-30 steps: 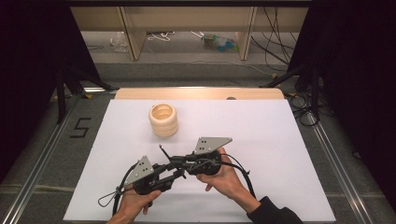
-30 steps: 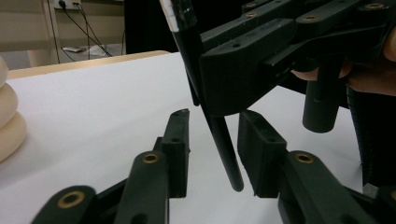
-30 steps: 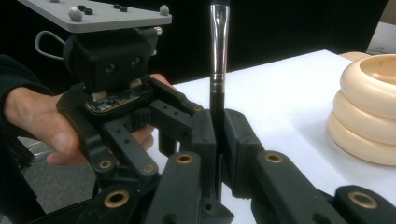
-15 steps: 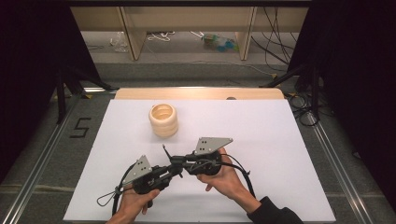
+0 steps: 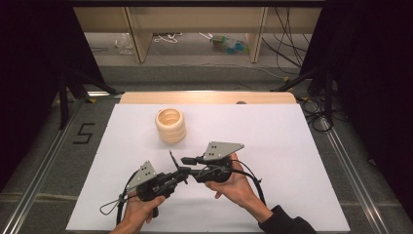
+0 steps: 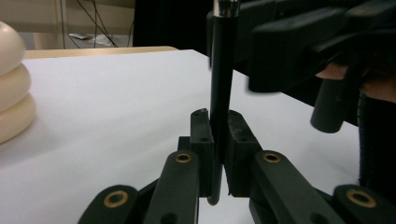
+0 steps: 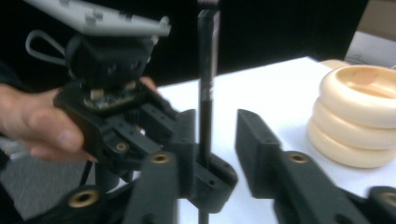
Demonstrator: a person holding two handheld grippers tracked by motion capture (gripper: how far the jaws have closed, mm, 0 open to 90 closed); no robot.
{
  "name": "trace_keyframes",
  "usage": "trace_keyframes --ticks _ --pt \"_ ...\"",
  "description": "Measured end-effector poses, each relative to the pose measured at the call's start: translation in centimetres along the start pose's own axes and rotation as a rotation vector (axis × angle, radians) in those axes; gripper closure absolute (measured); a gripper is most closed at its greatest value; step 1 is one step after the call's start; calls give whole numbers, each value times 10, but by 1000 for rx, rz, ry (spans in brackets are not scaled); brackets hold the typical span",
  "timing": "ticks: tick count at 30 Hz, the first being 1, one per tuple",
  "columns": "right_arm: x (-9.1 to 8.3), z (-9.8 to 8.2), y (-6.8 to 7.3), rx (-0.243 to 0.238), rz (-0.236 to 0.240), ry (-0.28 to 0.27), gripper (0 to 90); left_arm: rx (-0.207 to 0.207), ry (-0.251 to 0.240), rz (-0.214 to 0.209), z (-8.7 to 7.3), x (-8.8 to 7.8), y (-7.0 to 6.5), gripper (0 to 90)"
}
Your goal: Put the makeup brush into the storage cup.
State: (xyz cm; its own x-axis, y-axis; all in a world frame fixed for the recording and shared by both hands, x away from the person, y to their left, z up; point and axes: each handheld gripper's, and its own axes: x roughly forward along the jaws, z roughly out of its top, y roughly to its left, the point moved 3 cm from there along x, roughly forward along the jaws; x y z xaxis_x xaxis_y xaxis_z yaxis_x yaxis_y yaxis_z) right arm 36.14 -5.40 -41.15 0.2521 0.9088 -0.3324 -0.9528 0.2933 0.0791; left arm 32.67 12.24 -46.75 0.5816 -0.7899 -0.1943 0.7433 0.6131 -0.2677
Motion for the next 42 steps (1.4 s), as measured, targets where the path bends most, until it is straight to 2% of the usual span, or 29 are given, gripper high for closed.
trace_keyframes --ticks 3,8,9,13,15,17,19,21,24,27,31,33,34,35,36,38,39,40,42 --pt "-6 3 -2 15 -17 -9 555 1 -4 13 1 -1 4 833" --pt "-18 -1 -7 29 -53 -1 496 10 -11 44 3 -4 10 832" --pt "-20 -2 -8 39 -69 5 478 13 -13 50 4 -5 12 832" --pt "-29 -5 -14 26 -127 50 430 14 -31 68 7 -7 17 832" --pt "-34 -5 -17 6 -162 48 406 17 -27 84 8 -9 20 832" --pt "-37 -6 -18 21 -176 55 382 20 -26 92 8 -9 22 833" --pt "-40 -9 -20 33 -185 39 386 22 -25 102 8 -10 23 832" --pt "-43 -13 -22 25 -201 47 374 25 -28 106 9 -11 24 832" --pt "-48 -19 -24 47 -217 71 357 29 -31 109 10 -11 26 832" --pt "-54 -23 -29 38 -248 52 353 28 -28 119 10 -11 27 832" --pt "-64 -30 -31 70 -261 54 337 42 -23 127 11 -12 29 832" --pt "-70 -32 -33 62 -286 67 318 43 -26 135 13 -12 30 832" --pt "-72 -33 -34 50 -297 57 313 43 -28 138 13 -12 31 832" --pt "-74 -34 -33 66 -288 61 314 44 -31 142 14 -12 32 832" --pt "-76 -36 -34 73 -291 46 313 42 -33 146 15 -13 33 832" --pt "-81 -39 -35 74 -306 53 309 30 -37 153 17 -12 35 832" --pt "-83 -41 -35 77 -310 52 309 32 -39 157 17 -12 36 832" --pt "-85 -42 -37 60 -323 45 307 41 -37 164 18 -12 37 832" --pt "-89 -45 -37 82 -317 37 303 51 -36 174 20 -11 40 832"
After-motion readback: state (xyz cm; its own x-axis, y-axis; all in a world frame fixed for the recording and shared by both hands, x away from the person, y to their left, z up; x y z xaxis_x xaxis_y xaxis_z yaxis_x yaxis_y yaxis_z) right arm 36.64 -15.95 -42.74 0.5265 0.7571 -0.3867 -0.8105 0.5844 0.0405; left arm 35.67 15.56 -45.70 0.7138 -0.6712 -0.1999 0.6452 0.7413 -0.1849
